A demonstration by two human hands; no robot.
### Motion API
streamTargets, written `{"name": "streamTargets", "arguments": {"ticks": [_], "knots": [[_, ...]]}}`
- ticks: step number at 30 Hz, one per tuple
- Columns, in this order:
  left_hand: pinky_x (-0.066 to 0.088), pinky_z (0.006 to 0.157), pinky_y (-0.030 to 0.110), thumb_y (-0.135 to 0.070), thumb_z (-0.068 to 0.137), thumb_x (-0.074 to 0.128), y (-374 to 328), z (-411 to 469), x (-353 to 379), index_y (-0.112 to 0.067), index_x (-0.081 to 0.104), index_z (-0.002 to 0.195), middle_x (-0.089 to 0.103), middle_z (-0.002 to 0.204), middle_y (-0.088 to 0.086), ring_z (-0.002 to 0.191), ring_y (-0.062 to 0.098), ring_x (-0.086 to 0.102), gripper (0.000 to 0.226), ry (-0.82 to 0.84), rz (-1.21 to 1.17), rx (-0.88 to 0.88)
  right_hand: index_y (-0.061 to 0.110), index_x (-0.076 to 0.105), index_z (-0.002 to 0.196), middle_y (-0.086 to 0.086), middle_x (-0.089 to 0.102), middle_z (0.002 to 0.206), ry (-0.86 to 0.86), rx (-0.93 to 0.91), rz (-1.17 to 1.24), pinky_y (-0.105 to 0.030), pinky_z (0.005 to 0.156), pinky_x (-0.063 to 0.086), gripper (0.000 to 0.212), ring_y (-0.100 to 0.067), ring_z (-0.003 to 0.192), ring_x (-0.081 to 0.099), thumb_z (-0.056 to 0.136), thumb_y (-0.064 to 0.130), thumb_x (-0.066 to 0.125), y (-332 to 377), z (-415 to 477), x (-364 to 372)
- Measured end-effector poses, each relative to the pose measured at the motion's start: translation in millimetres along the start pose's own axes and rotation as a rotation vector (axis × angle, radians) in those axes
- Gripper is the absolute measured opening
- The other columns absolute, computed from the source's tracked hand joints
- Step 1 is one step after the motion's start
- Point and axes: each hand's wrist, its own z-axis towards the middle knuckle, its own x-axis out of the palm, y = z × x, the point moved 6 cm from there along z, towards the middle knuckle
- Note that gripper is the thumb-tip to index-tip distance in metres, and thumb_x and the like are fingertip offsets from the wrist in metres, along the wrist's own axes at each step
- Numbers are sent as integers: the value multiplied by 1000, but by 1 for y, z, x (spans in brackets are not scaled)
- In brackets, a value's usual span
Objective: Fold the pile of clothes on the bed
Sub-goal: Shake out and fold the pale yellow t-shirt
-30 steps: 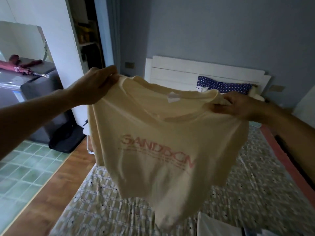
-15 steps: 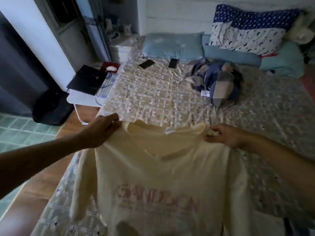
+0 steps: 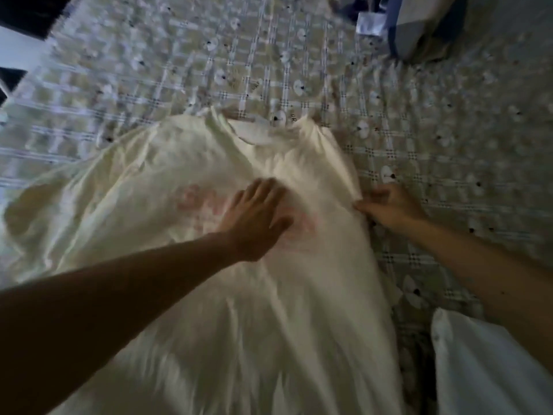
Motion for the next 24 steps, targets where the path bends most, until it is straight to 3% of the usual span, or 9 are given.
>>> {"name": "streamTargets", "arguments": {"ticks": [3,6,9,11,13,15,18,20,24], "knots": [[3,122,53,-66,92,17,-8,-3,32,-22,5,159,-5,167,5,153,28,-10,80,13,45,-38,11,66,111,-15,74,95,270,67,296,-33,66,60,27,-18,68,70,90,28,68,-15,-25,8],[-1,122,54,-68,89,7,-9,-3,42,-23,-3,158,-11,167,5,153,28,-15,83,-18,93,-45,16,65,114,-13,73,94,553,218,521,-32,62,57,29,-25,77,70,100,35,48,-28,-48,14],[0,122,55,-67,90,7,-9,-3,46,-23,-3,158,-10,167,5,153,28,-14,82,-31,142,-59,16,64,113,-7,65,80,598,265,588,-22,42,43,25,-17,59,60,98,18,44,-37,-51,20],[-1,122,55,-68,90,6,-9,-2,49,-22,-3,159,-11,167,6,153,27,-15,83,-35,157,-77,15,63,107,-6,60,79,640,185,480,-23,43,39,19,-15,57,54,97,14,48,-34,-54,25],[-3,122,54,-67,90,4,-9,-1,53,-21,-5,158,-13,166,6,152,26,-16,83,-40,186,-96,12,66,109,-6,69,87,694,79,355,-31,60,50,18,-19,70,65,95,20,59,-25,-59,30],[-2,122,55,-66,91,4,-9,-1,56,-21,-7,158,-14,166,6,152,26,-17,82,-51,211,-108,14,70,103,-4,75,97,718,-10,207,-32,77,54,17,-21,91,71,90,24,68,-17,-63,32],[-2,122,54,-66,90,3,-9,-2,59,-21,-8,158,-16,166,5,152,25,-18,82,-47,222,-120,14,71,87,0,74,90,691,-107,35,-25,74,52,25,-16,84,70,81,39,72,-12,-68,20],[-2,122,54,-66,89,2,-9,-1,58,-20,-6,158,-15,166,6,152,25,-17,83,-46,226,-121,12,72,91,-5,76,90,619,-89,114,-29,74,56,41,-20,83,71,74,49,69,-19,-65,-3],[-4,121,53,-67,88,1,-9,-1,58,-21,-8,158,-16,166,5,152,25,-18,84,-32,239,-132,13,70,108,-12,76,98,431,8,463,-34,65,61,36,-25,79,74,86,40,64,-54,-47,-80]]}}
